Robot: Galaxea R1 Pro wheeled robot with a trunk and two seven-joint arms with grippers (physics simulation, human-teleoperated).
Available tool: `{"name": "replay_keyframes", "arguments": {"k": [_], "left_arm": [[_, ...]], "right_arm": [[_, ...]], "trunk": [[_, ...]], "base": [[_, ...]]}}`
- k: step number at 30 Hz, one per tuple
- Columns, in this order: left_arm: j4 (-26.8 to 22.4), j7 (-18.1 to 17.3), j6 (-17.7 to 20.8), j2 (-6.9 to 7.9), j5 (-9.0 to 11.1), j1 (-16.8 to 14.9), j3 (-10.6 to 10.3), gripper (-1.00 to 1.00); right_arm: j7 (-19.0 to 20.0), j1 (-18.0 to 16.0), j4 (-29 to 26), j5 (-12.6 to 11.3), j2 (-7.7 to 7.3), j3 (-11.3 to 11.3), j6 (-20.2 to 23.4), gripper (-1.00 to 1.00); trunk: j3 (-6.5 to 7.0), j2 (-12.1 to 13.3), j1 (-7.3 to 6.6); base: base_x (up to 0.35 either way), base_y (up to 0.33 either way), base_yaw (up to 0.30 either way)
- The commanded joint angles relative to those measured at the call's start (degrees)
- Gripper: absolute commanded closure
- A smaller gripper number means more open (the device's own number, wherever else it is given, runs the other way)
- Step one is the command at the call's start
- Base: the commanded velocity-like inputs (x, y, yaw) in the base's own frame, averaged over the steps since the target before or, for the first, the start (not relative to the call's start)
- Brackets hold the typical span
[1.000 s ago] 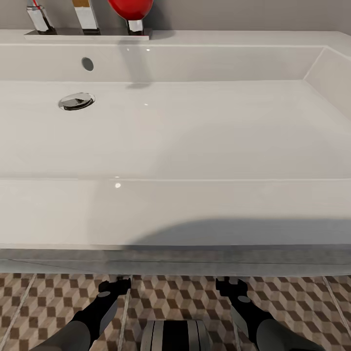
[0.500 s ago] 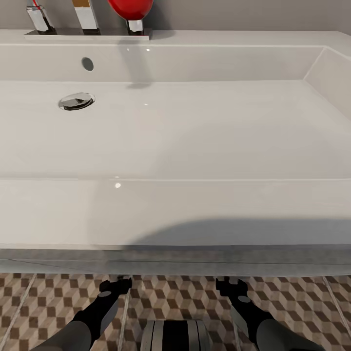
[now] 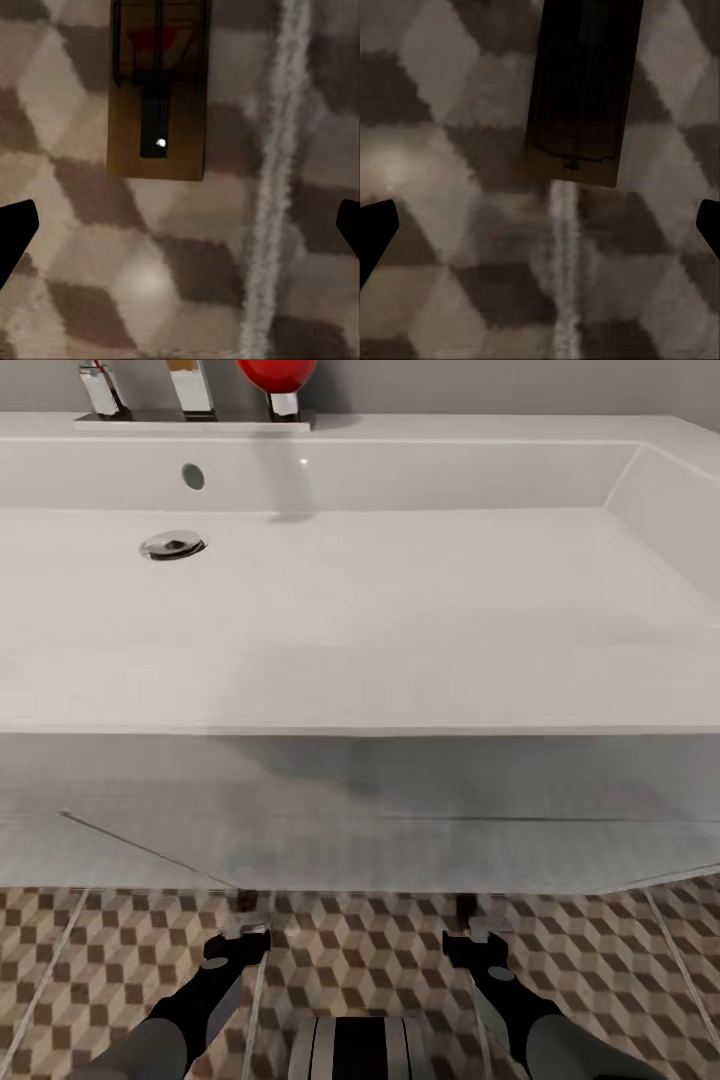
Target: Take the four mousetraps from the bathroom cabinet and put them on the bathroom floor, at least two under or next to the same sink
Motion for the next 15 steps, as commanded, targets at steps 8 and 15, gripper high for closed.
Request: {"name": "replay_keyframes", "arguments": {"k": [8,15], "left_arm": [[0.1,0.2,-0.1,0.09,0.2,0.0,-0.1,-1.00],[0.1,0.2,-0.2,0.11,0.2,0.0,-0.2,-1.00]], "right_arm": [[-0.1,0.0,0.1,0.6,0.07,-0.5,-0.3,-1.00],[-0.1,0.0,0.1,0.6,0.22,-0.5,-0.3,-1.00]], "trunk": [[-0.03,0.0,-0.04],[-0.03,0.0,-0.04]], "base": [[-0.322,0.000,0.000],[-0.336,0.000,0.000]]}}
